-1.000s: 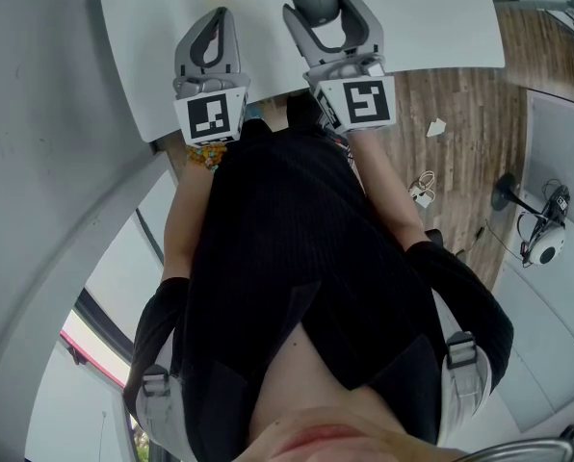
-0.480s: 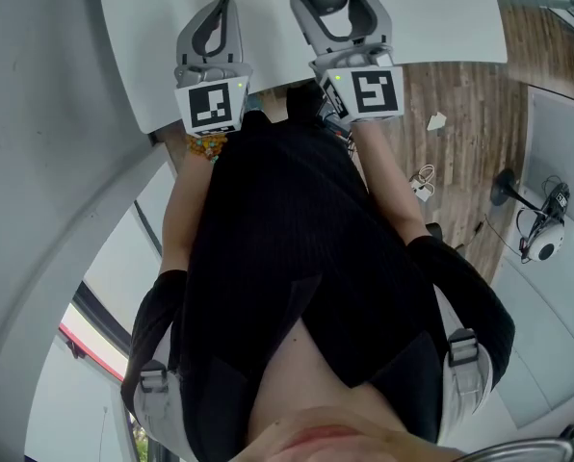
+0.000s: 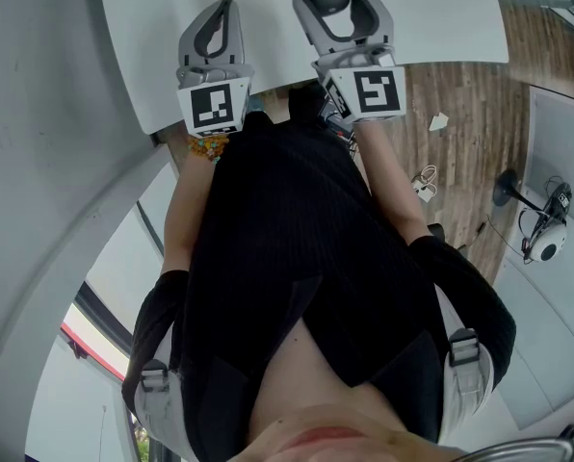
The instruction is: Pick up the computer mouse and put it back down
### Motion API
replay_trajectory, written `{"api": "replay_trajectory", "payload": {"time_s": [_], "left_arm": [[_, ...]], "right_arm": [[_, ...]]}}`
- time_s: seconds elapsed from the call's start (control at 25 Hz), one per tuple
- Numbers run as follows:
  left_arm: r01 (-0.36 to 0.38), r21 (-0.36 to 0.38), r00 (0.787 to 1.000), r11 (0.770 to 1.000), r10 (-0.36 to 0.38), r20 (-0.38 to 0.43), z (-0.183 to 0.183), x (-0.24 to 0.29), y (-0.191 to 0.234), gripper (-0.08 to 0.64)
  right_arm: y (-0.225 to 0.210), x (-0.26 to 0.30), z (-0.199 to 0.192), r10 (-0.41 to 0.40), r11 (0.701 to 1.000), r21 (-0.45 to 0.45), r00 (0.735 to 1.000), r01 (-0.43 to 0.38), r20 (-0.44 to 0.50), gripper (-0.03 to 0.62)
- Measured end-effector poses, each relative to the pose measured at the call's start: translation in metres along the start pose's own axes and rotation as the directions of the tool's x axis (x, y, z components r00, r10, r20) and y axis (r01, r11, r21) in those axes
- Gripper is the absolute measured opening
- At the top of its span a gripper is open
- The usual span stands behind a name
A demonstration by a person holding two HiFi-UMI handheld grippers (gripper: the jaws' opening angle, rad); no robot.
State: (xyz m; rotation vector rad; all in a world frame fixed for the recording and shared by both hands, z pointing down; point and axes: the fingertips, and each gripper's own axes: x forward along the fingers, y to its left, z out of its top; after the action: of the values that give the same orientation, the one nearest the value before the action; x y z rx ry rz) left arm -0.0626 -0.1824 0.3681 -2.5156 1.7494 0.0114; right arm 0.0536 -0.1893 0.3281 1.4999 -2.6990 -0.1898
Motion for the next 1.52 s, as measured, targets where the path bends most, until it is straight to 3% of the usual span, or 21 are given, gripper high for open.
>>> {"api": "replay_trajectory", "payload": {"time_s": [1.0, 1.52], "left_arm": [[-0.004, -0.007, 1.0, 1.0, 0.004, -0.008, -0.005, -0.004, 0.0, 0.003], [-0.009, -0.007, 1.0, 1.0, 0.008, -0.015, -0.006, -0.005, 0.0, 0.003]], "right_arm": [[-0.006, 0.003, -0.016, 0.001, 0.996, 0.091, 0.999, 0.004, -0.054, 0.285], [-0.008, 0.003, -0.03, 0.0, 0.996, 0.088, 0.996, 0.008, -0.092, 0.285]]}}
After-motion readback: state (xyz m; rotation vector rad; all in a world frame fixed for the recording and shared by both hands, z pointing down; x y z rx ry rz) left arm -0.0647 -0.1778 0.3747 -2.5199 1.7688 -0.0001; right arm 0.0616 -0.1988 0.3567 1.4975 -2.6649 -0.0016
